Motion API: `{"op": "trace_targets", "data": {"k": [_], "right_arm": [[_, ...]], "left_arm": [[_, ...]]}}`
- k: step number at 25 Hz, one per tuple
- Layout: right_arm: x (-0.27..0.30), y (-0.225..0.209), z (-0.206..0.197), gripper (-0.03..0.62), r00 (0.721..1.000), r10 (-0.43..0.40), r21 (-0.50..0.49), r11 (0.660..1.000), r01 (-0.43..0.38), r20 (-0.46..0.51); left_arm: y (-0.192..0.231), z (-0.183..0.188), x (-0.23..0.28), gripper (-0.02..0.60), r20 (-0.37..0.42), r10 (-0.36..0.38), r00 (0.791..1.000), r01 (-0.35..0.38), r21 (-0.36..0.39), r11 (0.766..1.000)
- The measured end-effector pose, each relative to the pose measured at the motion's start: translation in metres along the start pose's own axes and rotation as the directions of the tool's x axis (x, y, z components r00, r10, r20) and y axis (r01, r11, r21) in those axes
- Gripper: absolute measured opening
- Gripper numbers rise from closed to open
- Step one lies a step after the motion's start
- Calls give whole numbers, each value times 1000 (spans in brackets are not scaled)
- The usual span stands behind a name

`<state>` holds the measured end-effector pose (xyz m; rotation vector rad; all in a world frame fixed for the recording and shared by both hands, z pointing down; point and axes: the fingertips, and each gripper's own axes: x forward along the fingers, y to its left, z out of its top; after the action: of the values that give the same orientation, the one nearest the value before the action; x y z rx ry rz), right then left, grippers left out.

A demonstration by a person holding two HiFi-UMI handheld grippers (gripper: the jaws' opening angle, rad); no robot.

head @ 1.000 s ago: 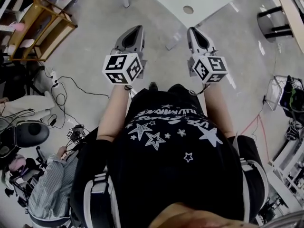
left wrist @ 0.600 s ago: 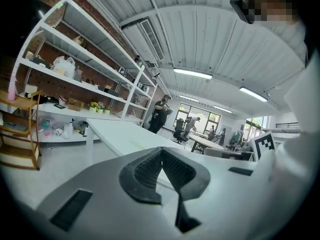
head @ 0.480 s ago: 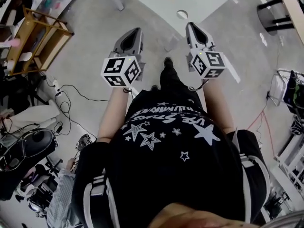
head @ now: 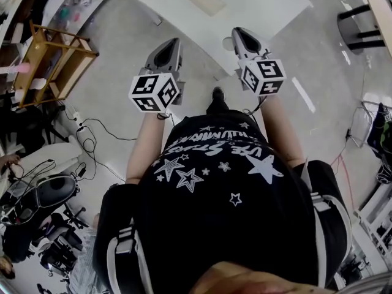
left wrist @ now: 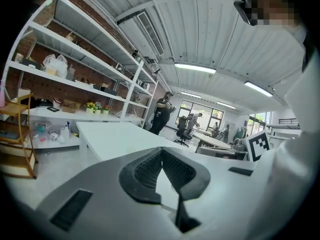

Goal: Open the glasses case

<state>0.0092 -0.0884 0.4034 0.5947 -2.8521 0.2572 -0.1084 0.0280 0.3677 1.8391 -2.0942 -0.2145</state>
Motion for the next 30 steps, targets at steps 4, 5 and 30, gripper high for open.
{"op": "trace_targets", "data": {"k": [4,5,30], "right_arm": [[20,-22,1,9,1000,16,-5,1000,-16,-23],[25,-26,0,9,999,23,-3,1000,-23,-29],[124,-62,-37,164,978,-11,-53,999,0,-207]], "left_arm": [[2,1,28,12,-10,19,1000,-18,10,1000],[4,0,35,12,-17,28,999,-28,16,999],[66,-17,150,12,-203,-46,978,75,138,988]]}}
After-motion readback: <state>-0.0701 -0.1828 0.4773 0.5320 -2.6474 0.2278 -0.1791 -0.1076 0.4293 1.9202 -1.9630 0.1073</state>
